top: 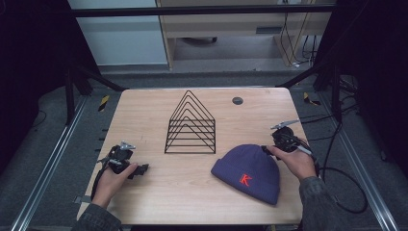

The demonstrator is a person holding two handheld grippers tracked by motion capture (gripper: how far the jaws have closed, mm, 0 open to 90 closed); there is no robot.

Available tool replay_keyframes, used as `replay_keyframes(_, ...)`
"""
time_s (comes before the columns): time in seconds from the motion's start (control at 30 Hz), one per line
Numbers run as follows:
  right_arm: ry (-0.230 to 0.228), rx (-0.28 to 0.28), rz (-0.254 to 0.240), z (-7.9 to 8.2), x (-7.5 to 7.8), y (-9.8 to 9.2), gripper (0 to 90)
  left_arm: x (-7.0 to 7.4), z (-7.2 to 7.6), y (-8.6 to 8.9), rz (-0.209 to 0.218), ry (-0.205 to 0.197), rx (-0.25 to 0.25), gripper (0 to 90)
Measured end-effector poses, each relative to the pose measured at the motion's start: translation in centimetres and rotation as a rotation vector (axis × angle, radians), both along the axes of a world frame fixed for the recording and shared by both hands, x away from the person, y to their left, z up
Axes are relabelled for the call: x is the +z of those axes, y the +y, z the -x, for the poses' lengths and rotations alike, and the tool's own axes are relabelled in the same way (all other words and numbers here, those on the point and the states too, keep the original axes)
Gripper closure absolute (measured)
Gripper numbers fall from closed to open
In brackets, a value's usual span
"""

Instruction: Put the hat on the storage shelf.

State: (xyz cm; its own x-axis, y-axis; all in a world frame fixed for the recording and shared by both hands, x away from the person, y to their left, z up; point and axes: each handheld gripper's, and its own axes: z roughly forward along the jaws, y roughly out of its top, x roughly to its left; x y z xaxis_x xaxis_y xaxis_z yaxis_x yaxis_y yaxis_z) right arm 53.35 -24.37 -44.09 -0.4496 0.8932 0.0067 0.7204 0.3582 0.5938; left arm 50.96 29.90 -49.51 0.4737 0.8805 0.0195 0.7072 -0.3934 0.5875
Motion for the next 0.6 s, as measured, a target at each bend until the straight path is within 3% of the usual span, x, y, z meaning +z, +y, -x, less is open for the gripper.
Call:
replay_keyframes(0.33,0.026,0.039,0.021,-1.1,0.0,1.0,51.9,0.0,0.0,0.0,-0.004,0.002,0.002,0.1)
replay_keyframes(0.6,0.038,0.046,0.016,-1.7,-0.5,1.6,54.0,0.0,0.0,0.0,-0.004,0.001,0.001,0.0)
